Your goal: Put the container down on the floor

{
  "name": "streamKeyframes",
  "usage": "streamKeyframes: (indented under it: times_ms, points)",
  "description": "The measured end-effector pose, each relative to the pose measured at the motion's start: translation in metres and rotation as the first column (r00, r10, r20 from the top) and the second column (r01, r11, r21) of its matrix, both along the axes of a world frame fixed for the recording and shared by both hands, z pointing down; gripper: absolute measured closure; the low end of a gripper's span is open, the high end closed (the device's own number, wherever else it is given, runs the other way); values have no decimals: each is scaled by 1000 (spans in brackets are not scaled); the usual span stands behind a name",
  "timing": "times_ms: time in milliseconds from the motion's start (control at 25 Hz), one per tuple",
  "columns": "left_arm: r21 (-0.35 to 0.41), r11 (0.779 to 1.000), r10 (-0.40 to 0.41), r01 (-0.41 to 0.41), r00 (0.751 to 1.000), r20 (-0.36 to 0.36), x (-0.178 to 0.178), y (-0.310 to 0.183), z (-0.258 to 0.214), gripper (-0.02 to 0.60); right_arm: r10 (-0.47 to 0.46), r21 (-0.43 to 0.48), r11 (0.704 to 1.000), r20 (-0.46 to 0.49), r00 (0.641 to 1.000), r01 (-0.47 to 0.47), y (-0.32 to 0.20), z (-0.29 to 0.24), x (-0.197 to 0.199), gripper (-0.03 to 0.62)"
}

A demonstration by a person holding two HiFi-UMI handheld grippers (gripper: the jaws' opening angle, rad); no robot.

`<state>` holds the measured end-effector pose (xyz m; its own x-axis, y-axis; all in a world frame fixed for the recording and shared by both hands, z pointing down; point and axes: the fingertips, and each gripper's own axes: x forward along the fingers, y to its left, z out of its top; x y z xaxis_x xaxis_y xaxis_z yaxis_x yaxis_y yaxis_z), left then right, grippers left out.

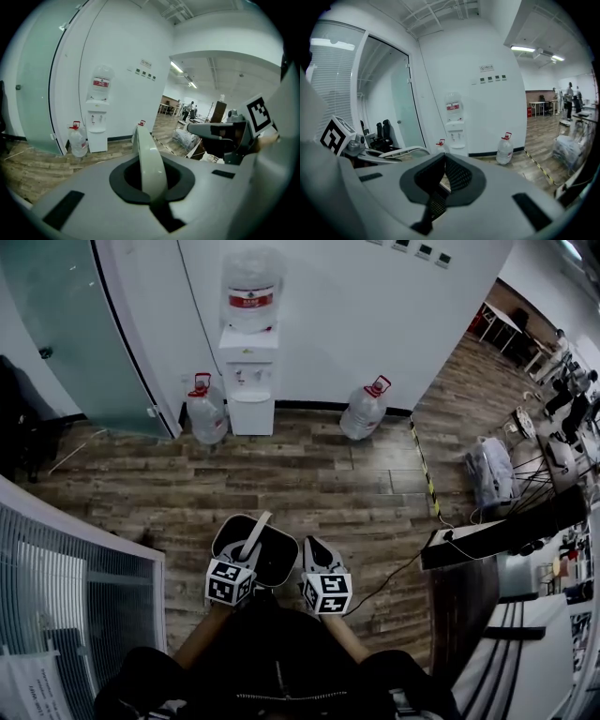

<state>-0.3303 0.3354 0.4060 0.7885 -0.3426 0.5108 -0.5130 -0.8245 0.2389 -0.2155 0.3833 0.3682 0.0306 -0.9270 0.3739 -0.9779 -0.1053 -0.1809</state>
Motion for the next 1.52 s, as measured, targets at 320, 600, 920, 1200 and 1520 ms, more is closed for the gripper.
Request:
streamKeyframes:
  times_ms: [320, 600, 920, 1200, 1520]
  points:
    - [-5, 1000, 5, -5, 1000, -4, -1, -49, 3, 569, 3, -11, 1000, 11, 1000, -3, -48, 5, -2, 583]
    - [-14, 1000, 18, -18, 1000, 5, -8, -78, 10, 568, -2, -24, 1000, 12, 1000, 2, -78, 10, -10, 582]
    - [-27, 1000, 12, -12, 1000, 10, -20, -100, 13, 568, -8, -26, 1000, 16, 1000, 9, -104, 7, -21, 583]
    - [-37, 999, 5, -4, 1000, 8, -26, -104, 17, 569, 0, -43, 999, 12, 1000, 0, -105, 11, -24, 583]
    - [-59, 998, 3, -2, 1000, 16, -21, -113, 26, 569, -4, -36, 999, 14, 1000, 4, -121, 12, -17, 583]
